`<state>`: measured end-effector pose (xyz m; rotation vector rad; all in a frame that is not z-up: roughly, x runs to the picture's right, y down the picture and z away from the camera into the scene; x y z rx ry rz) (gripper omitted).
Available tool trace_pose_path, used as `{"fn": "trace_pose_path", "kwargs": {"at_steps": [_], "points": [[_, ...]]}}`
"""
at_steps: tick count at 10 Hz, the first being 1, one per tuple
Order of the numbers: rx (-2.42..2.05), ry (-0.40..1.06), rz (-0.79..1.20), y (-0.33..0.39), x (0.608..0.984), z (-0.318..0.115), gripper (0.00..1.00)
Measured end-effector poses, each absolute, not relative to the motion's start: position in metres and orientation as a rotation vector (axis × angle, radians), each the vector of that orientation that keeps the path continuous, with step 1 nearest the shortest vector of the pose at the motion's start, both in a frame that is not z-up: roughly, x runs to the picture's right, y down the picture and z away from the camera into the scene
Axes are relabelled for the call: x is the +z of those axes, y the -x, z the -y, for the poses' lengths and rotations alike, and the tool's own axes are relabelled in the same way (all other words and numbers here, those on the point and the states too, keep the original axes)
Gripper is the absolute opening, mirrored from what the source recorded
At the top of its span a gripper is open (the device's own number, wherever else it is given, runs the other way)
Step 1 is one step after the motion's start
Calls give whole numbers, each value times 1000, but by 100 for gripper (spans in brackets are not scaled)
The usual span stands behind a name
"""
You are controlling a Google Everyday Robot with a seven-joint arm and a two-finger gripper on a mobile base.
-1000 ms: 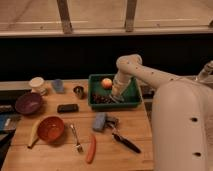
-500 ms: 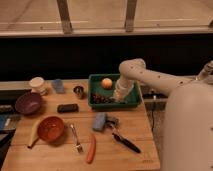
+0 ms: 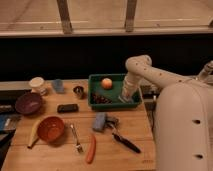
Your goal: Wipe tray with towel
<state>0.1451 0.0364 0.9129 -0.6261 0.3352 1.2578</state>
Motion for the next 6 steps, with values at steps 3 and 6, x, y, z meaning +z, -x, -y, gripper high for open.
{"fn": "trace_pose_path", "kwargs": {"at_steps": [3,6], "points": [[1230,619,-329,-136,924,-22,2],[1155,620,-265,-95,935,1,2]]}}
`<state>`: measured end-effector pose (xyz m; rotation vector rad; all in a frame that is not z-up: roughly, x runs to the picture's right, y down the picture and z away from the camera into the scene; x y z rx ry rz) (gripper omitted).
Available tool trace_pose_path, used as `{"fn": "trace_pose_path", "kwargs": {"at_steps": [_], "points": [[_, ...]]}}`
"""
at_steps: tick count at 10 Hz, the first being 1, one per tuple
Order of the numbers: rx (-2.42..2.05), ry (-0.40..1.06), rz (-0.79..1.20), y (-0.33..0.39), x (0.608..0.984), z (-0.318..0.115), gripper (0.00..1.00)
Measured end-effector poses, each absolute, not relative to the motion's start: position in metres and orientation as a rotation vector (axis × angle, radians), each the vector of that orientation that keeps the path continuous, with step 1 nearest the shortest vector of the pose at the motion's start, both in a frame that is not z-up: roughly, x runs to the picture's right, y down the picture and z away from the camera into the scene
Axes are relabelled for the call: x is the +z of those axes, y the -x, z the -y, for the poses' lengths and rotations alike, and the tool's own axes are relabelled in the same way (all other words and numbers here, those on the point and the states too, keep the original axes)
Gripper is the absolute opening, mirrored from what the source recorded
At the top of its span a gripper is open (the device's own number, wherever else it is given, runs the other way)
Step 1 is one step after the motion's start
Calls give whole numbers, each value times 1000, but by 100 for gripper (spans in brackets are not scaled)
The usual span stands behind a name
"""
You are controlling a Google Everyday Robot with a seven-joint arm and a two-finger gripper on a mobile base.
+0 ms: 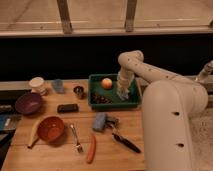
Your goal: Wipe tray with towel
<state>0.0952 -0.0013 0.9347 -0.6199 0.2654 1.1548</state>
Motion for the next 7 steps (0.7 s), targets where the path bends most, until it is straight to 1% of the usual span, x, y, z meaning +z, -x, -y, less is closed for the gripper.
{"fn": "trace_pose_path", "kwargs": {"at_steps": [3,5,7], "points": [[1046,646,-190,-51,934,13,2],[1001,652,-153,-36,918,10,2],[1001,640,-167,-39,900,-2,2]]}}
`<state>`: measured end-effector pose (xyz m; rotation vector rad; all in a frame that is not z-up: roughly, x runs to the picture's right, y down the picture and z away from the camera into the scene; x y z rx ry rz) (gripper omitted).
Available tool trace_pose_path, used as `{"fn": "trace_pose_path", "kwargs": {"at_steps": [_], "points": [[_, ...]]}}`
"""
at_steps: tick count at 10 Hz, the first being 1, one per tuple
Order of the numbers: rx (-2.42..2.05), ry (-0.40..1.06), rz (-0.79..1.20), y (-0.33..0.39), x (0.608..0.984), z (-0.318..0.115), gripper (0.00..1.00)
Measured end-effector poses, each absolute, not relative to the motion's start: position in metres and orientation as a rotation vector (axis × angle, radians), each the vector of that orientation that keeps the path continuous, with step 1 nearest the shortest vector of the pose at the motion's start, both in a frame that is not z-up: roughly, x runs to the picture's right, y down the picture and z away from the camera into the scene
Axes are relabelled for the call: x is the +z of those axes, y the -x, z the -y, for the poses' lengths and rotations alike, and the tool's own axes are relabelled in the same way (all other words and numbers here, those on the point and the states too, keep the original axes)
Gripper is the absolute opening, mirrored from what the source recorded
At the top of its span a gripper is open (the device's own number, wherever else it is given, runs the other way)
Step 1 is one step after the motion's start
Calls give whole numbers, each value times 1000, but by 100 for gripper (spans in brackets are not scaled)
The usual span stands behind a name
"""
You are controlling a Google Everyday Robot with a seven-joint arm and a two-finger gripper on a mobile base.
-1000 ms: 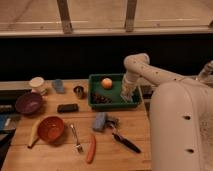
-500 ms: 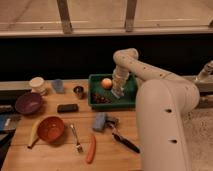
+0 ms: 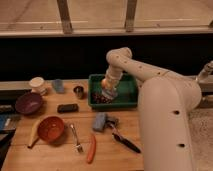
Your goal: Wipe tray with towel
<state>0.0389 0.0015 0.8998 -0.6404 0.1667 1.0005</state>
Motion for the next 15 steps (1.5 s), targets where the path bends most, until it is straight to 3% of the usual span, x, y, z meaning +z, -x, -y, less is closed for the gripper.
{"fn": "trace_pose_path", "kwargs": {"at_steps": [5,12,15], "points": [[1075,586,-339,-91,877,-40,2],[1155,498,-519,-144,940,-9,2],[1153,504,-498,-134,948,-3,2]]}}
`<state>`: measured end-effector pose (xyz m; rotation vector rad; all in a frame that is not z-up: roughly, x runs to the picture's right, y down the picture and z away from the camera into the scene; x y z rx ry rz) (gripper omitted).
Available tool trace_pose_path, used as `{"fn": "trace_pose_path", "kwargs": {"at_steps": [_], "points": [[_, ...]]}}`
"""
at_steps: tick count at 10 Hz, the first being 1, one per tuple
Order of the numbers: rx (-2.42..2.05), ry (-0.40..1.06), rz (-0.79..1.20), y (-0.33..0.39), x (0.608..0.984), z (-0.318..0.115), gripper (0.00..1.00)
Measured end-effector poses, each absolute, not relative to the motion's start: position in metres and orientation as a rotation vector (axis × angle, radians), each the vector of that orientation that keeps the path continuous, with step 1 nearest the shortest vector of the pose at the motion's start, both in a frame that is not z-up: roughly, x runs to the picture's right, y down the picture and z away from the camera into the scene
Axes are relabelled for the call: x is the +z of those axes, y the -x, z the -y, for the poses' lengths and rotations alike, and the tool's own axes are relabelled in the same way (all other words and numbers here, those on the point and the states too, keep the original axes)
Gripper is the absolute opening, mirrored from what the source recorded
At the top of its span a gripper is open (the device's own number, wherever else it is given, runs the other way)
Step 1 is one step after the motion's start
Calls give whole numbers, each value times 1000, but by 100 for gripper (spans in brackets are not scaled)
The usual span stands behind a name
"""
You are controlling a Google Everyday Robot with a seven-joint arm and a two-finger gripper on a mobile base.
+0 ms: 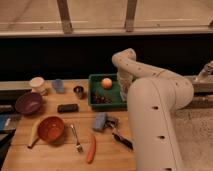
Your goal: Wipe tray with towel
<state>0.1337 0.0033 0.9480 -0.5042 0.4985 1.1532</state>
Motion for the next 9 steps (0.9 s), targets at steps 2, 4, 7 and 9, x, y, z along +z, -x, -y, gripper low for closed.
{"fn": "trace_pose_path", "kwargs": {"at_steps": [2,4,7,9], "points": [[1139,512,-452,-119,947,4,2],[1121,512,-401,-107,940,13,2],[1078,522,-320,-77,922,15,2],[1061,520,-303,-71,905,5,2]]}}
